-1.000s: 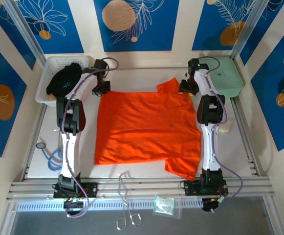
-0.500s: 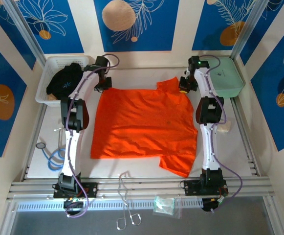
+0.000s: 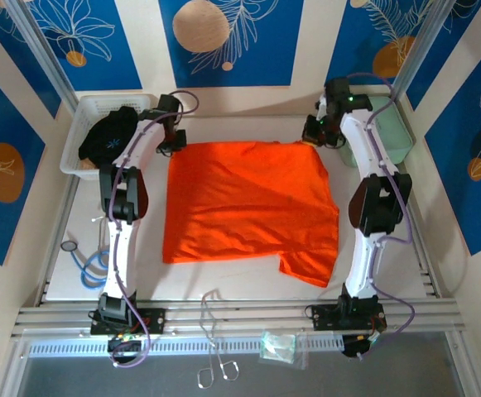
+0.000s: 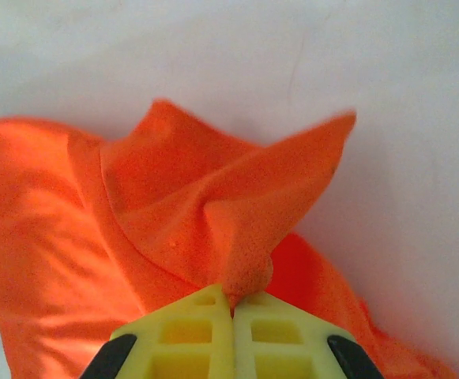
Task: Fold and stack the t-shirts
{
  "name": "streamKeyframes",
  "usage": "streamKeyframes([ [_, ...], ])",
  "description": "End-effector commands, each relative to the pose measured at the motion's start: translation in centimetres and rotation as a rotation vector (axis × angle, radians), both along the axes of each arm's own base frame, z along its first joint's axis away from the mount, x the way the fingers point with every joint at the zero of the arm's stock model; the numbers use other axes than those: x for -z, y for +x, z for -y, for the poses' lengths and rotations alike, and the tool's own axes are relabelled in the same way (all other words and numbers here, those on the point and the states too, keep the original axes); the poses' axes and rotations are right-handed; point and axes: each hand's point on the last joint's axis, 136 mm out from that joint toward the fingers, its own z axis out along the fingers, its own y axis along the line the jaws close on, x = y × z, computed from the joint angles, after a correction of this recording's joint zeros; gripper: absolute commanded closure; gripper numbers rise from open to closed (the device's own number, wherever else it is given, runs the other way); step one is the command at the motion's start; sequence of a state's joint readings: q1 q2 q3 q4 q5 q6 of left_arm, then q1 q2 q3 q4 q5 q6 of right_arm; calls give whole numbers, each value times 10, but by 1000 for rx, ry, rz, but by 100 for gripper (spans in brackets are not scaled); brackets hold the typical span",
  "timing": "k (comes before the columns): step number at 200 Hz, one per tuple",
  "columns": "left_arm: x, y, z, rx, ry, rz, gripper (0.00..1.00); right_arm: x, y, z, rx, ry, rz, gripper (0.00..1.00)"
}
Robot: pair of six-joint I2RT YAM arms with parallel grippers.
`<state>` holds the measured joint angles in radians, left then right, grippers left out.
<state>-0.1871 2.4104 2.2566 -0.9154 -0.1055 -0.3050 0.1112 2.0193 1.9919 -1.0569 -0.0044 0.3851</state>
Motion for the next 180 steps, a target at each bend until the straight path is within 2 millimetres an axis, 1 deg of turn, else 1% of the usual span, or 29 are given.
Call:
streamKeyframes([
  [1,-12,-3,-5,3,-6,20,100,49,-25,-19,43,11,-89,100],
  [15,-5,-6,-5,6,-8,8,100,79,-50,-28,76,0,-149,100],
  [21,-3,-7,-5,8,-7,2,100,87,-57,-33,82,1,-162,99],
  [25,-1,-7,-4,9,-8,1,100,93,-62,-36,88,1,-173,96],
  [26,-1,-8,-5,8,-9,0,100,97,-66,-37,90,0,-182,95],
  [28,-1,-8,-4,8,-8,-1,100,99,-68,-38,89,-1,-186,94],
  [42,3,-10,-4,9,-9,-5,100,116,-85,-48,101,-5,-220,79],
  [52,5,-11,-4,9,-10,-8,100,123,-93,-53,105,-10,-236,65],
  [54,5,-11,-4,10,-10,-7,100,123,-94,-54,106,-11,-236,62],
  [65,7,-13,-4,10,-9,-11,100,122,-99,-56,107,-26,-236,51],
  [74,7,-13,-5,12,-9,-10,100,116,-101,-54,109,-43,-226,46],
  [91,6,-15,-6,12,-8,-9,100,97,-102,-45,127,-80,-188,41],
  [99,5,-16,-5,14,-8,-6,100,89,-102,-39,143,-100,-170,39],
  [118,5,-18,-6,15,-9,-3,100,60,-99,-18,187,-137,-96,35],
  [130,5,-19,-5,16,-14,-3,100,50,-93,-6,201,-140,-64,34],
  [146,8,-19,-3,18,-23,-8,100,48,-82,4,194,-105,-61,35],
  [180,12,-21,-1,20,-33,-18,100,65,-48,7,117,-25,-63,41],
])
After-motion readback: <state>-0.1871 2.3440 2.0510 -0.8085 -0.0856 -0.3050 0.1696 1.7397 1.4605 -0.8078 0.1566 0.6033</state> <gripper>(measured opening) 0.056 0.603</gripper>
